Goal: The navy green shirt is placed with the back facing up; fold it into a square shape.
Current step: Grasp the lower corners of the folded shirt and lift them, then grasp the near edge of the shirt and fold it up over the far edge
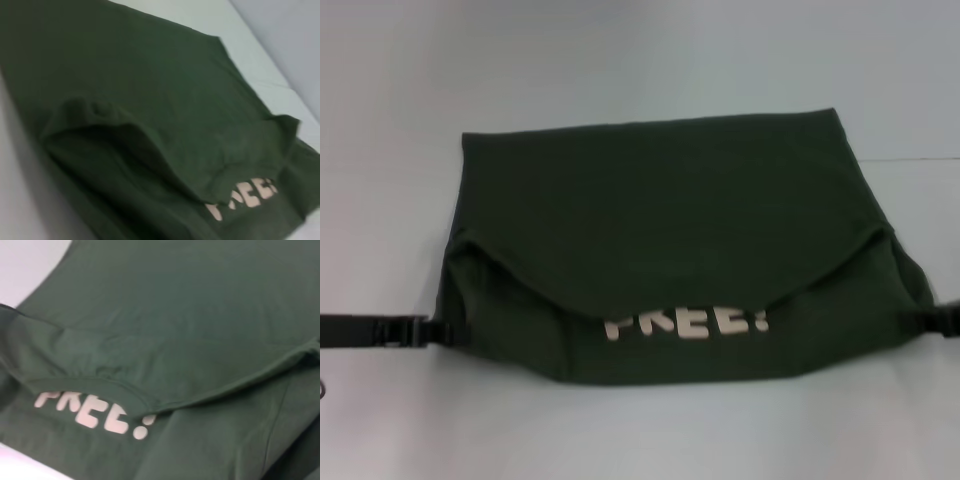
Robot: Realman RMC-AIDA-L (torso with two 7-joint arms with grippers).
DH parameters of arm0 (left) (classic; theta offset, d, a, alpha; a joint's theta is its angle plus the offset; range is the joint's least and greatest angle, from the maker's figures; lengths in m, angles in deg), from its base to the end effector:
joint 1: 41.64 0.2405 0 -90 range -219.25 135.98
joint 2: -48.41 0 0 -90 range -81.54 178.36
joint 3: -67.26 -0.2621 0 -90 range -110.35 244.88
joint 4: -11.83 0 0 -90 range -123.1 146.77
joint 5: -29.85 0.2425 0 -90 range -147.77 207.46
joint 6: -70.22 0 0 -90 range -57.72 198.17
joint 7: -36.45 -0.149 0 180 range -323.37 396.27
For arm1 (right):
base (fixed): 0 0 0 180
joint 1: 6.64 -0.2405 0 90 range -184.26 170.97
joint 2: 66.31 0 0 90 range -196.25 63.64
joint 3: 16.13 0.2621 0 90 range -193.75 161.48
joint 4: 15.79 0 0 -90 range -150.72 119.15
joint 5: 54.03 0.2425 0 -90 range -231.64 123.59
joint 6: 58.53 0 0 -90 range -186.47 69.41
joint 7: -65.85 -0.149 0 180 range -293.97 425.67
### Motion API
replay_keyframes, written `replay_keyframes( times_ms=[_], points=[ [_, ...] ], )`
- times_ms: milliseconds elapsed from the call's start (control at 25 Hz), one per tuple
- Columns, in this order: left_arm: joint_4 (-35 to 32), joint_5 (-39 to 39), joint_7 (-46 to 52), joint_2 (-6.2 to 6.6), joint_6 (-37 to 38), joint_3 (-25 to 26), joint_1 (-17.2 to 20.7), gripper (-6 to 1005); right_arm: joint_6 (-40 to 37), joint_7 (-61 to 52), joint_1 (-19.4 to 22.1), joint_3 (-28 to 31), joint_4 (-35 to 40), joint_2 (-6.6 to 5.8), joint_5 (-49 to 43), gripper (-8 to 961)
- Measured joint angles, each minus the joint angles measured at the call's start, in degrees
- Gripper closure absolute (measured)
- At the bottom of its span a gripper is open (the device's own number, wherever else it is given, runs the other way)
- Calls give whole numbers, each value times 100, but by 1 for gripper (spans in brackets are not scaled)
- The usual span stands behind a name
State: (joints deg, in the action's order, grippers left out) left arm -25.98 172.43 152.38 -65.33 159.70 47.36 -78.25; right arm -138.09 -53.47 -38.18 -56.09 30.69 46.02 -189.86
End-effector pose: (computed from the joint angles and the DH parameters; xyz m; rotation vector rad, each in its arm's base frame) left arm -0.3324 0.3767 0.0482 -2.4037 -1.5334 -0.4277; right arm 0.3400 0.3933 0.0680 -2.3528 1.3250 0.1500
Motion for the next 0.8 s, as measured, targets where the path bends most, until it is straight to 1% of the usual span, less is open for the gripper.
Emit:
replay_keyframes(
  times_ms=[80,120,160,200,480,560,640,680,720,800],
  points=[
    [-100,106,-24,46,419,52,16,998,-369,225,144,216,9,-33,37,902],
    [-162,168,-36,73,678,74,30,998,-786,513,300,458,20,-68,42,902],
    [-212,220,-47,101,890,90,38,998,-974,648,371,563,26,-85,42,903],
    [-239,269,-55,121,1049,100,44,998,-974,648,371,563,26,-85,42,903],
    [-367,675,-146,258,2230,202,11,998,-2535,1717,900,1242,31,-250,46,903],
    [-414,674,-166,305,2579,311,-26,998,-2843,1921,958,1456,15,-297,47,903],
    [-424,647,-174,356,2741,488,-77,998,-3018,2047,970,1705,-3,-353,61,903],
    [-387,588,-154,417,2767,688,-153,998,-3072,2087,961,1860,-23,-385,89,903],
    [-387,588,-154,417,2767,688,-153,998,-3108,2107,941,2012,-36,-417,130,903],
    [-309,405,-84,479,2780,858,-249,998,-3141,2056,866,2264,-57,-482,256,903]
  ],
)
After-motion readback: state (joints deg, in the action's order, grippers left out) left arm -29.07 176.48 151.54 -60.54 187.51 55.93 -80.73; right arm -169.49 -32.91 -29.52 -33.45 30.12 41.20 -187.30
